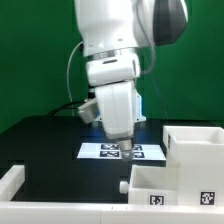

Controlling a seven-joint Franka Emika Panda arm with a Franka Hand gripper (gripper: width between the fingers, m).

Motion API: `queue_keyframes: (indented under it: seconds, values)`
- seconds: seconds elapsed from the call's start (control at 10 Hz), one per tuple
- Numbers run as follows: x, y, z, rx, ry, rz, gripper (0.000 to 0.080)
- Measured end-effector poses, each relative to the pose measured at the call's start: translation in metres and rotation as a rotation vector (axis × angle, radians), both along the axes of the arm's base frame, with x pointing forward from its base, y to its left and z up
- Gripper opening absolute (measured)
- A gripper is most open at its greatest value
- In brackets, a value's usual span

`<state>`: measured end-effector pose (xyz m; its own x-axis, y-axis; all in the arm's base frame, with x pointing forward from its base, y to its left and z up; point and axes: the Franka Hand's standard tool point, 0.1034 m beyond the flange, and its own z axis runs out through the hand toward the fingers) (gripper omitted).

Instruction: Assemble drawer

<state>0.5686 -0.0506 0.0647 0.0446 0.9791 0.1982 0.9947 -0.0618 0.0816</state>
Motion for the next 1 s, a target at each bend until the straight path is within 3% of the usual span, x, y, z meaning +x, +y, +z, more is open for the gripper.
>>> queue_keyframes:
  seconds: [0.1, 0.4, 0.8, 1.0]
  values:
    - [-0.004, -0.012, -0.013, 0.009, 0.014, -0.003, 0.0647]
    - [-0.012, -0.009, -0.043, 0.033, 0.04, -0.023, 0.0649]
    - [-0.011, 0.018, -0.046, 0.041, 0.028, -0.116, 0.0649]
    - [-0.013, 0.04, -0.047, 0.048, 0.02, -0.147, 0.0649]
